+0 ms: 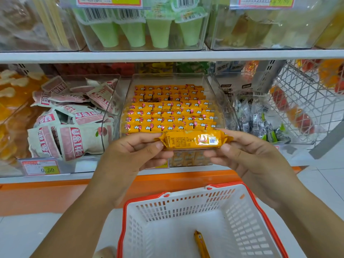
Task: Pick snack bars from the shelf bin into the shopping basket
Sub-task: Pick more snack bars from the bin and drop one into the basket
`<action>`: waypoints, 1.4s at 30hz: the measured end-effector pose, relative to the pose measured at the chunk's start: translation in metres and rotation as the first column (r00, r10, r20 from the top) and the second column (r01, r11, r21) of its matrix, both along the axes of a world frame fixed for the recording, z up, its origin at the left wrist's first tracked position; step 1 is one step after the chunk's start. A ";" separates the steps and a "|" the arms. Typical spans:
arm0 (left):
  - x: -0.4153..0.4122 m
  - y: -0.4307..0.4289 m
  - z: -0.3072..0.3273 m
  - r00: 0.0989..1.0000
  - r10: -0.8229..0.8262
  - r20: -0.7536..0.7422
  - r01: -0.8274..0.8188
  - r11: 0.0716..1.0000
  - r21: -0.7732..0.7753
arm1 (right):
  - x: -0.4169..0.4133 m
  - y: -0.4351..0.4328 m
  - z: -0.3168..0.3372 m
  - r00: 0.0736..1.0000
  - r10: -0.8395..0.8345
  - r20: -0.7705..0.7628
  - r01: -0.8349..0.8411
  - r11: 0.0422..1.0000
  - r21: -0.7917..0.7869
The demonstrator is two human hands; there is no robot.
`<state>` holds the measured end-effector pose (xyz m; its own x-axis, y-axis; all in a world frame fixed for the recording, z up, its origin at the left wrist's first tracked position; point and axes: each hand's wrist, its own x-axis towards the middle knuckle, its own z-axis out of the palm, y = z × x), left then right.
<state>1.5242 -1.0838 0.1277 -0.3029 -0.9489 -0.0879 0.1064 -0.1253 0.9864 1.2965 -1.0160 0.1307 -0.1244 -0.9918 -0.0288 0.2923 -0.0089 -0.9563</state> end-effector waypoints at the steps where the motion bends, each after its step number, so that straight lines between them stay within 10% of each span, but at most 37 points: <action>1: 0.000 -0.001 -0.001 1.000 0.008 0.015 -0.008 1.000 -0.011 | 0.000 -0.001 -0.001 1.000 -0.015 -0.017 0.015 1.000 -0.005; 24: -0.018 0.012 0.002 0.988 0.148 0.031 -0.144 0.982 -0.123 | 0.008 0.002 -0.008 0.979 -0.137 -0.153 0.123 0.988 -0.093; 42: -0.010 0.007 0.001 0.997 0.046 0.068 -0.046 0.999 -0.008 | 0.005 -0.002 -0.007 0.999 -0.036 0.021 0.037 0.999 -0.013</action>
<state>1.5145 -1.0772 0.1291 -0.2527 -0.9623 -0.1009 0.0448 -0.1158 0.9923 1.3011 -1.0180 0.1240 -0.1601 -0.9869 -0.0188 0.3114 -0.0324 -0.9497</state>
